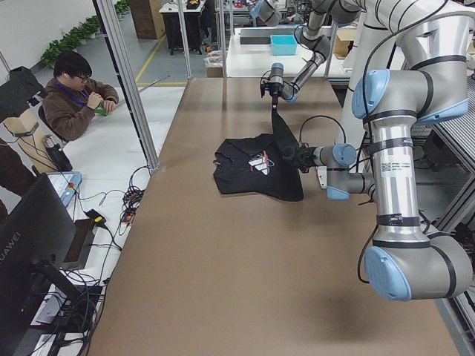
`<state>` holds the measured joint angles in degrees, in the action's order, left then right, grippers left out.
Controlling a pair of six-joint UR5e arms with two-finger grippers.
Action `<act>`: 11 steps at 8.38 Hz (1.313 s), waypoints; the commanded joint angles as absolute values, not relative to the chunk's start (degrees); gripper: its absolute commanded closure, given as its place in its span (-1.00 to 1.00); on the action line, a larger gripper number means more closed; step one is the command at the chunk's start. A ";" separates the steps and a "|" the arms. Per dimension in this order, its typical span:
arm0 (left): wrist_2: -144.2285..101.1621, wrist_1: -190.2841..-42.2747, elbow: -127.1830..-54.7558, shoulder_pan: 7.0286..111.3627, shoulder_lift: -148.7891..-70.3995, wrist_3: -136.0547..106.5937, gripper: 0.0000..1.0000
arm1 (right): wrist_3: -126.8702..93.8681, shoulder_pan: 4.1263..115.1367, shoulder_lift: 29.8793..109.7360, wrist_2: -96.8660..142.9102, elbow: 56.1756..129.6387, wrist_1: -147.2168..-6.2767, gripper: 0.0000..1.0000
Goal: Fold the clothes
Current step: 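Lift the hem with both grippers and fold it toward the collar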
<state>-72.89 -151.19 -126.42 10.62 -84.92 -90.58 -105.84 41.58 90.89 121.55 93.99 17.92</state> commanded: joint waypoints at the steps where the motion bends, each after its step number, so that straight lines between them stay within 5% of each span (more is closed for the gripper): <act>1: -73.39 -150.65 -120.86 17.90 -91.81 -90.62 1.00 | -105.73 43.15 86.67 117.44 93.87 12.41 1.00; 6: -80.32 -148.97 -101.56 30.48 -105.17 -90.00 1.00 | -95.30 43.07 83.77 110.84 88.35 8.70 1.00; 11: -82.00 -148.89 -95.54 34.36 -106.61 -88.86 1.00 | -90.10 44.03 80.87 103.19 87.10 -2.26 1.00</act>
